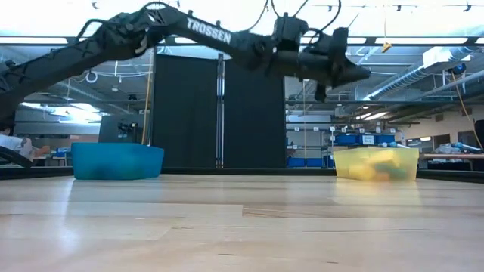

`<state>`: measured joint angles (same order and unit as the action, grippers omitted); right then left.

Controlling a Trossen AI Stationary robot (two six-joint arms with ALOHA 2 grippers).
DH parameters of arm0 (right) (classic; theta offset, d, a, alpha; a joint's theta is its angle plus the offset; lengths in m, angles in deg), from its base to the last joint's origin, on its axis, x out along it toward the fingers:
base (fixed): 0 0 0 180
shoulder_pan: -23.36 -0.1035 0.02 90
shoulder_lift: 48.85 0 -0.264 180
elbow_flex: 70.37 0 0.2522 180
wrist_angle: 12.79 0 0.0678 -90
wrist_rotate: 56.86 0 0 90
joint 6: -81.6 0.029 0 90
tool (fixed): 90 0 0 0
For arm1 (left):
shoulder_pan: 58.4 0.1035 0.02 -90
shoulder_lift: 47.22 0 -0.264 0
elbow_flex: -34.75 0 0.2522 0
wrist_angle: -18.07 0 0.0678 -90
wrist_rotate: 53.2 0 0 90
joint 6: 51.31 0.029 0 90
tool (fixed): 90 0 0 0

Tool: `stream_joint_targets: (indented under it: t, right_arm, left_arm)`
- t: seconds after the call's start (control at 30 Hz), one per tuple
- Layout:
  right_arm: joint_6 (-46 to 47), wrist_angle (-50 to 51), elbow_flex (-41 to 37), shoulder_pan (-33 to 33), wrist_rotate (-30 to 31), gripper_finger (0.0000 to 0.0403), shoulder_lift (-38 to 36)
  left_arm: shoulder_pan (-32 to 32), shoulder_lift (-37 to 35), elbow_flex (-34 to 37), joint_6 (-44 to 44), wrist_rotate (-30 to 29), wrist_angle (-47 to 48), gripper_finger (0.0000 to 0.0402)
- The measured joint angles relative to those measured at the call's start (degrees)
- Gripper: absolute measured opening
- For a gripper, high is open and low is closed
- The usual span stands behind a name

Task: Sort blocks by size
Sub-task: Return to Home Position

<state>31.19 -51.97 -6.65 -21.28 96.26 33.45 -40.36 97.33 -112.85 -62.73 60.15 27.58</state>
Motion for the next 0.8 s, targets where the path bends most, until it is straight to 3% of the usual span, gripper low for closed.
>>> stream_joint_targets:
  t: [0.13,0.23,0.33,0.43,0.57,0.6,0.73,0.8]
  right_arm:
    - [1.48,0.36,0.00,1.37,-1.37,0.0148,0.00]
    - [2.84,1.98,0.00,2.14,-3.97,0.0118,0.00]
    - [3.75,3.18,-0.02,2.86,-8.36,0.0068,0.00]
    - [4.16,3.69,-0.02,3.72,-11.62,0.0015,0.00]
    - [9.35,7.26,-0.03,7.82,-14.93,0.0013,-0.01]
    - [12.54,9.25,-0.26,10.20,-18.35,0.0011,-0.04]
    - [30.47,15.00,-3.28,23.75,-42.49,0.0007,0.28]
    - [35.17,16.78,-5.56,28.30,-43.56,0.0006,-0.12]
  left_arm:
    - [-1.36,-5.01,0.56,6.53,-2.35,9.43,0.0006]
    - [-2.77,-11.86,7.62,9.98,-4.34,8.97,0.0004]
    - [-3.25,-22.60,22.98,10.89,-7.36,1.15,0.0003]
    - [-2.57,-36.57,42.92,10.95,-9.28,-10.32,0.0002]
    - [-3.31,-55.59,67.70,11.80,-11.22,-19.55,0.0002]
    - [-4.02,-59.95,73.02,12.44,-12.31,-20.52,0.0001]
    - [-7.77,-75.41,90.48,14.34,-20.56,-20.96,0.0001]
    - [-9.80,-82.74,97.77,13.94,-25.13,-21.28,0.0001]
